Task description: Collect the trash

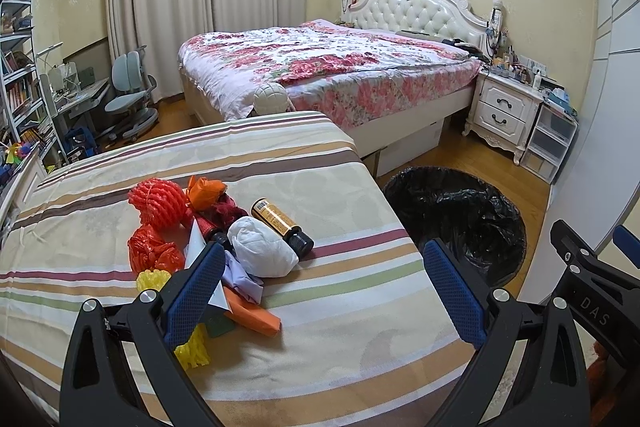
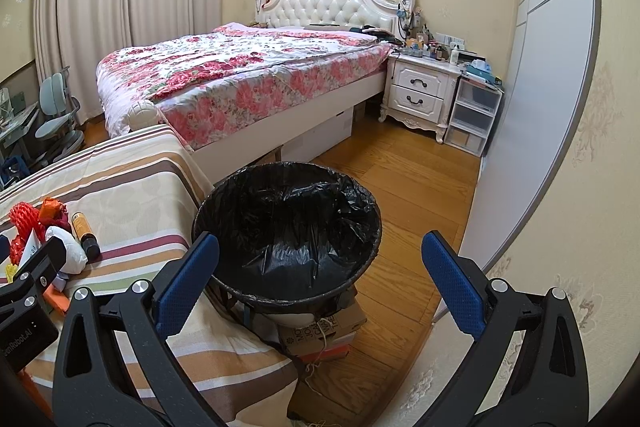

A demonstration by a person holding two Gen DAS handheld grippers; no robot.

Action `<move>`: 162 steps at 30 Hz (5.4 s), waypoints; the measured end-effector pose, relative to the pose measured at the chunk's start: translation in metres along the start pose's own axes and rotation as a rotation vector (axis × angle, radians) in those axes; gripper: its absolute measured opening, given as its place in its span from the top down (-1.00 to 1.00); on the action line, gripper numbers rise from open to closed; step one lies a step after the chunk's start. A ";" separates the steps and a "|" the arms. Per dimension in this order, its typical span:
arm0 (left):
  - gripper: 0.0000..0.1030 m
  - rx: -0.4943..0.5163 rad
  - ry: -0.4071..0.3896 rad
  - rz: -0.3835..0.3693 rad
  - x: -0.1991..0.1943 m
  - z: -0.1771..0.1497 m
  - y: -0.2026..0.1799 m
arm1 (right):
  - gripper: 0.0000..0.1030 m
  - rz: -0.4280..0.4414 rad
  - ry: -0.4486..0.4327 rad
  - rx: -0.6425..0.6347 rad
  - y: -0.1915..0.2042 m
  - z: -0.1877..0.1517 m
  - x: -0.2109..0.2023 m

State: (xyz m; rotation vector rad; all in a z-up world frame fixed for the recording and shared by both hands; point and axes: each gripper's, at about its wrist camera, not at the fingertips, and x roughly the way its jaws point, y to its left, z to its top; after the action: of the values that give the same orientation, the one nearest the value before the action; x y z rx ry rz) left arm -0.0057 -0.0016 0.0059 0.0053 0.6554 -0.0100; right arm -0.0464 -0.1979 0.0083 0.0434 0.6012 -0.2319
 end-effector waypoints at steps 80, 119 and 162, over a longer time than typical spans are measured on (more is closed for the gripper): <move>-0.48 -0.099 0.127 0.122 -0.028 -0.043 0.106 | -0.53 0.175 0.078 -0.073 0.061 -0.020 -0.005; -0.44 -0.155 0.187 0.107 -0.017 -0.057 0.139 | -0.53 0.221 0.143 -0.116 0.088 -0.031 0.008; 0.15 -0.242 0.132 0.205 -0.036 -0.058 0.212 | -0.35 0.439 0.113 -0.341 0.206 -0.026 -0.027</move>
State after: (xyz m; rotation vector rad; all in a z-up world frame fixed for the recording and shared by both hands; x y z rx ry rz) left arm -0.0672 0.2110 -0.0173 -0.1615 0.7818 0.2696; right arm -0.0352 0.0110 -0.0035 -0.1407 0.7207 0.3013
